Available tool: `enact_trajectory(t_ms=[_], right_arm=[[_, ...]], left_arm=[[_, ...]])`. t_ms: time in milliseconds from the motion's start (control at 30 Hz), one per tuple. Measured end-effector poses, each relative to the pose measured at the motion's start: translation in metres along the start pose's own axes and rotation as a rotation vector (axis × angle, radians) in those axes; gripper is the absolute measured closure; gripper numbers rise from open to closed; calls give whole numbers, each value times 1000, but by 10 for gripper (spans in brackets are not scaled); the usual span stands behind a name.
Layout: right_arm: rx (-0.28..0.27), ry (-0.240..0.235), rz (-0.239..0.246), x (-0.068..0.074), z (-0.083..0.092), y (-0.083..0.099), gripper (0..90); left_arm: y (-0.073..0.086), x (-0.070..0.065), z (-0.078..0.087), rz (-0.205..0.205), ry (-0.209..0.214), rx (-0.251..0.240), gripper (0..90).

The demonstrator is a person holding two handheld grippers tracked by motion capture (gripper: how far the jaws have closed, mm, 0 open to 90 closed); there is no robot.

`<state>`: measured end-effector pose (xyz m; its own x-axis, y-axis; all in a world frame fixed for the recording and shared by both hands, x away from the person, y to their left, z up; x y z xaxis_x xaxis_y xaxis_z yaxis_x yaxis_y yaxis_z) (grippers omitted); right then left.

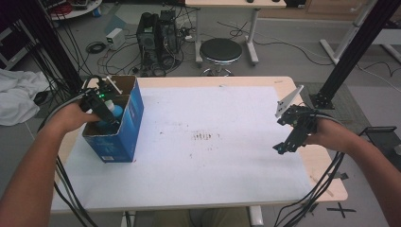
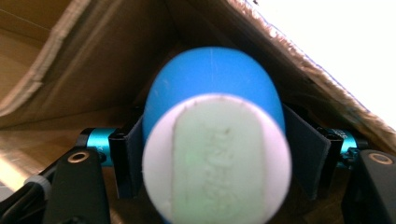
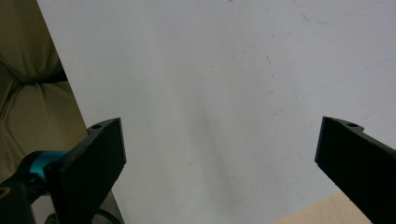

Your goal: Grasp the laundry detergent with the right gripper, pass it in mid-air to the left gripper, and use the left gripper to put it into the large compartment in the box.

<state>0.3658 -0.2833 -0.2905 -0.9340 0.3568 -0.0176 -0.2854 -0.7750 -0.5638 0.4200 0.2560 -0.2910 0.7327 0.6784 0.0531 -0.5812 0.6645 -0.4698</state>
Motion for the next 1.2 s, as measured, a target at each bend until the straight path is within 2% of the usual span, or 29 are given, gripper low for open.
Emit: enact_trajectory(t_ms=[67,100,200,300,367,400,533,633,667,700,767,900,1133,1200], right_arm=[[2,5,-9,0,0,1,9],[1,4,-3,0,1,1,9],[-3,6,-9,1,2,0,9],[-6,2,-2,2,2,0,9],[-8,3,2,2,3,-1,9],[-9,2,6,2,4,-1,9],[-25,8,-6,4,8,-2,9],[-25,9,-3,5,10,-2,9],[-26,12,-3,5,11,-2,9],[-26,14,-10,6,12,-2,9],[-32,15,-10,6,13,-2,9],[-33,19,-11,6,15,-2,9],[-41,20,-14,8,18,-2,9],[-43,19,-12,9,18,-2,9]], left_arm=[[-1,0,5,17,-3,-17,309],[-2,1,9,4,-10,-16,309],[-3,0,16,15,-23,-46,309],[-3,1,23,-2,-24,-45,308],[-2,0,26,16,-26,-58,273],[-2,0,29,3,-29,-60,273],[-1,0,41,-8,-39,-88,273],[-1,0,51,-2,-40,-105,273],[-2,0,55,-17,-34,-102,273],[-2,0,59,-28,-39,-109,273],[-4,-3,68,-4,-47,-153,273],[-8,-8,85,-31,-29,-183,273],[-24,-27,101,-106,25,-248,273],[-30,-32,105,-112,38,-275,273]])
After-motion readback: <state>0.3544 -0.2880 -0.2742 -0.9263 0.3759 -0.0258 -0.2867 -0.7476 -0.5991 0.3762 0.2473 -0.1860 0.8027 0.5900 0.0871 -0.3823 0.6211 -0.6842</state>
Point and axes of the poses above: each handheld gripper's, and its own axes: z roughly backward along the jaws, y roughly out of its underside, x roughly to its left, the point moved 1 cm from there along -z, roughly forward along the jaws, and after that the axes turned 13 degrees about -x, right-handed, at the moved point
